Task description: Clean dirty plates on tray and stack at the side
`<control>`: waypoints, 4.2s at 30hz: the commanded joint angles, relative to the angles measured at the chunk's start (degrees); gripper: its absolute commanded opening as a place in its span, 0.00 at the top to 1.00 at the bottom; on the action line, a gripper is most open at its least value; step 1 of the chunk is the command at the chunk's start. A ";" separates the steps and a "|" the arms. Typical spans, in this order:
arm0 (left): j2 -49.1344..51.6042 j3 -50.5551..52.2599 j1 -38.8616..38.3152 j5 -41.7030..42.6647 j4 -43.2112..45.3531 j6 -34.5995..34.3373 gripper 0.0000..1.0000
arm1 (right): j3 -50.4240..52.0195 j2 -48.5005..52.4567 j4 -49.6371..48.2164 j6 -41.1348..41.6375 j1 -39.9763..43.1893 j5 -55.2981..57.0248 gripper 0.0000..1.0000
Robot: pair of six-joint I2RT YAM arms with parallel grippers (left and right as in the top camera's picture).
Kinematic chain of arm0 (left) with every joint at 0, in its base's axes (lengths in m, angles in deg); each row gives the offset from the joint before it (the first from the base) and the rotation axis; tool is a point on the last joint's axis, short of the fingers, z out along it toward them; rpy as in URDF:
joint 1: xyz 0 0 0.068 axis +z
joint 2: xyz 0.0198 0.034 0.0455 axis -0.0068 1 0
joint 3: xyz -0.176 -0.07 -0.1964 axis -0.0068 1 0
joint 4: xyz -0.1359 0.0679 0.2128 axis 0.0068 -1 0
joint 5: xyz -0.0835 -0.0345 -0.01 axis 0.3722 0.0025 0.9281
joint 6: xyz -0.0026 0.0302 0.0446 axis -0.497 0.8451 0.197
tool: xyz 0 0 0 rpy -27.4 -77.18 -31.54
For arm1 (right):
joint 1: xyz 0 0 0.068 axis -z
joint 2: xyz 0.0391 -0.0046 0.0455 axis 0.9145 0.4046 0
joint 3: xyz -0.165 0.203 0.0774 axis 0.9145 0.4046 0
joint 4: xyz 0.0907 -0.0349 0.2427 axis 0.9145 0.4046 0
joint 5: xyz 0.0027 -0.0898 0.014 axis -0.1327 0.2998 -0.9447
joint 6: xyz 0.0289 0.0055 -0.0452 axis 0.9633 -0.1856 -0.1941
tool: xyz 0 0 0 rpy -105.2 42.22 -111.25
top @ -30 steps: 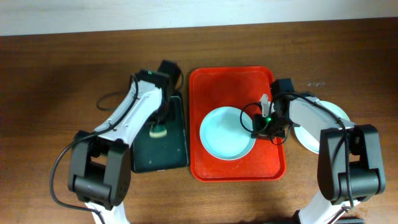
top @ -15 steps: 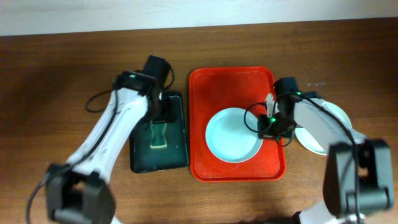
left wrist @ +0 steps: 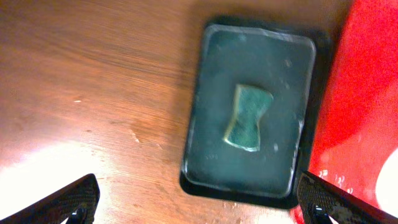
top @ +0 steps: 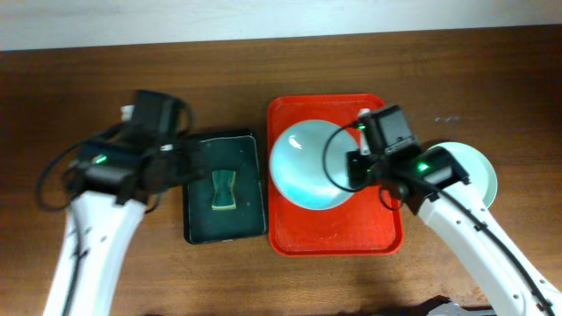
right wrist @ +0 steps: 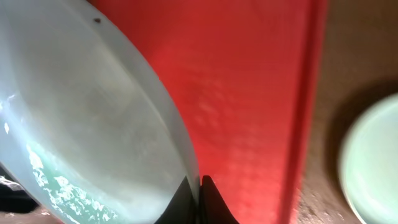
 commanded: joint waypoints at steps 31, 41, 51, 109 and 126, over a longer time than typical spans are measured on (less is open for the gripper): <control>-6.54 -0.90 11.04 0.46 -6.69 -1.90 0.01 | -7.45 11.50 -25.03 -20.55 -38.36 49.42 0.96; -6.54 -0.90 11.04 0.46 -6.71 -1.90 0.00 | -7.45 11.50 -26.64 -21.99 -38.88 50.64 0.96; -6.54 -0.90 11.04 0.46 -6.71 -1.90 0.01 | -7.45 11.50 -26.60 -21.97 -38.88 50.64 0.96; -6.54 -0.90 11.04 0.46 -6.69 -1.90 0.01 | -5.03 -10.25 16.83 -7.52 44.59 -29.27 0.51; -6.54 -0.90 11.04 0.46 -6.69 -1.90 0.01 | -5.03 -27.19 18.58 -10.01 8.57 -24.33 0.02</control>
